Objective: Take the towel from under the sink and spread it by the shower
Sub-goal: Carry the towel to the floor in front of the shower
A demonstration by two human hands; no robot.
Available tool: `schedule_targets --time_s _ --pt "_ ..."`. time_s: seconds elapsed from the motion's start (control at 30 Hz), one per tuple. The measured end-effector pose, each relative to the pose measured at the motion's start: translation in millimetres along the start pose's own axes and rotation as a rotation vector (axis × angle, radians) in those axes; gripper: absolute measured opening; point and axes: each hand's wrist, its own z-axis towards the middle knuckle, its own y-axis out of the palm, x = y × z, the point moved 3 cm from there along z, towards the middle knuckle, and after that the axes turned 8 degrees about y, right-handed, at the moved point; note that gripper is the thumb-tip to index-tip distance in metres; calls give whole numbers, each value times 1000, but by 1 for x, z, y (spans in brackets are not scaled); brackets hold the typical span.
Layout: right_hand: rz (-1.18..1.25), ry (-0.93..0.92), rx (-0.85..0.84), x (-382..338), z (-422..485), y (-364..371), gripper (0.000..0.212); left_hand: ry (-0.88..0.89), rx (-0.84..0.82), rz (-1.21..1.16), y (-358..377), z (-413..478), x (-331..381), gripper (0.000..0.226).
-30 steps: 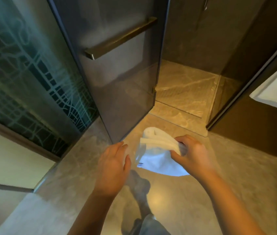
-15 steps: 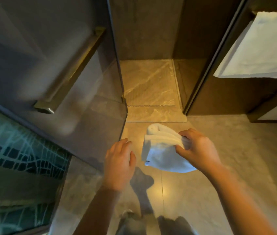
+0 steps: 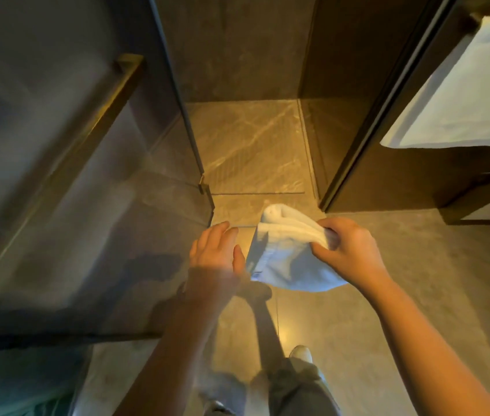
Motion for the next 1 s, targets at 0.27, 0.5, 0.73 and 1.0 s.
schedule_targets --time_s 0.27,0.5,0.73,1.0 --pt "11 -121 -104 61 105 71 31 -103 -50 35 102 57 -49 29" --pt "43 -87 -84 134 170 184 32 -110 -61 34 221 76 -138 32" --pt "-11 -127 -35 218 221 319 31 -90 -112 37 362 66 -243 32" --pt "-176 -304 116 271 301 430 26 -49 -83 84 479 75 -351 32"
